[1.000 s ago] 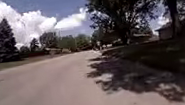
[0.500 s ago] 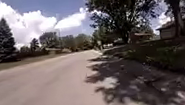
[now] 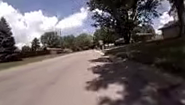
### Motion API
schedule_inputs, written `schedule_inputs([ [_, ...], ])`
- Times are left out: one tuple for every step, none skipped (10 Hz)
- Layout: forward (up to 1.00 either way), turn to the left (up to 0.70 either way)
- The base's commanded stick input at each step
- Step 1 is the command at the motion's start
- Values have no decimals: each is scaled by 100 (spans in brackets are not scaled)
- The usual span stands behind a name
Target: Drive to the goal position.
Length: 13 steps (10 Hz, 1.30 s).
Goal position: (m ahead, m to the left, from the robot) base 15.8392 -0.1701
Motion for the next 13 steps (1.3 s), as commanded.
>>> schedule_inputs([
  [70, 0],
  [70, 0],
  [70, 0],
  [70, 0],
  [70, 0],
  [70, 0],
  [70, 0],
  [70, 0],
  [70, 0],
  [70, 0],
  [70, 0],
  [70, 0],
  [70, 0],
])
